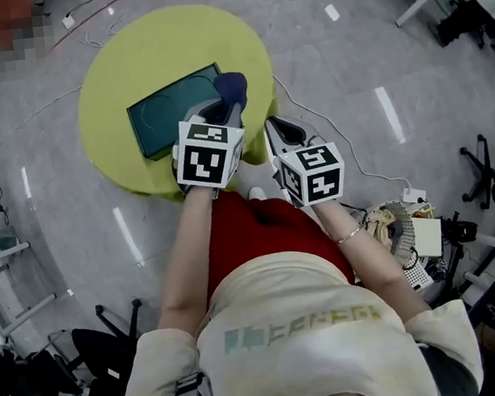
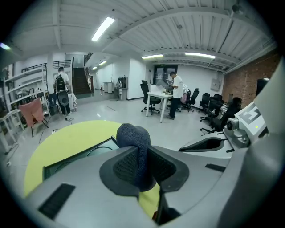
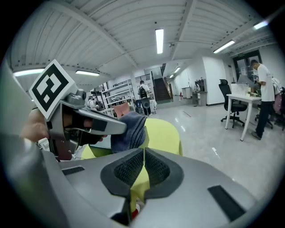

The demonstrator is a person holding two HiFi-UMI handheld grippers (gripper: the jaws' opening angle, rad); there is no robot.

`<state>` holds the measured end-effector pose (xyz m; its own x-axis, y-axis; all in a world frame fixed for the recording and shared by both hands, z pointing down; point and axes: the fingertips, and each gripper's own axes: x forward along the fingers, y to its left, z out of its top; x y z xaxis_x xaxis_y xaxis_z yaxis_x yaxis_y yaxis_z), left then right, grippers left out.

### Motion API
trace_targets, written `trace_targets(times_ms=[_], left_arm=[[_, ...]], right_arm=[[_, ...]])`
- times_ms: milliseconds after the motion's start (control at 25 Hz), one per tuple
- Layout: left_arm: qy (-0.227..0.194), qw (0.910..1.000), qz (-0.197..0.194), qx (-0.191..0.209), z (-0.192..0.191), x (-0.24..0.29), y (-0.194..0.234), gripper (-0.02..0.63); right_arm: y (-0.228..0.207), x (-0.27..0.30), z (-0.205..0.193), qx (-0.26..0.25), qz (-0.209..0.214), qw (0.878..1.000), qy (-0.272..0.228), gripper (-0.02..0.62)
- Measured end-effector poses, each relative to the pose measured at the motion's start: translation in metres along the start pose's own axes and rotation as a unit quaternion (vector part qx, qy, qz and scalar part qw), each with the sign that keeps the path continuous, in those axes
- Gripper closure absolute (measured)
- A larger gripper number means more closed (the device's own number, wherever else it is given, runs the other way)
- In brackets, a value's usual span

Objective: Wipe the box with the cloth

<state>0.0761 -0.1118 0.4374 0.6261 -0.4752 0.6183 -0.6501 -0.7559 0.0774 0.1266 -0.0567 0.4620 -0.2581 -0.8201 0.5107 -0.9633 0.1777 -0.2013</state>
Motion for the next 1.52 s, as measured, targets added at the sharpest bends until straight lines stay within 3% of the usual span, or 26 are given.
trace_targets(times_ms=[280,680,1520], left_arm=[[-0.006,0.9985,0.014,-0.053,-0.021,0.005,0.009,0.535],[0.009,0.9948,0.062,-0.08,-0.056,-0.026,0.054,0.535],[0.042,0.9735,0.183,-0.13,-0.12,-0.109,0.14,0.535]], right_arm=[[0.008,0.009,-0.006,-0.018,0.012,1.0,0.02,0.557],[0.055,0.041,0.0,-0.052,0.059,0.996,0.036,0.557],[0.162,0.086,0.012,-0.103,0.17,0.979,0.046,0.557]])
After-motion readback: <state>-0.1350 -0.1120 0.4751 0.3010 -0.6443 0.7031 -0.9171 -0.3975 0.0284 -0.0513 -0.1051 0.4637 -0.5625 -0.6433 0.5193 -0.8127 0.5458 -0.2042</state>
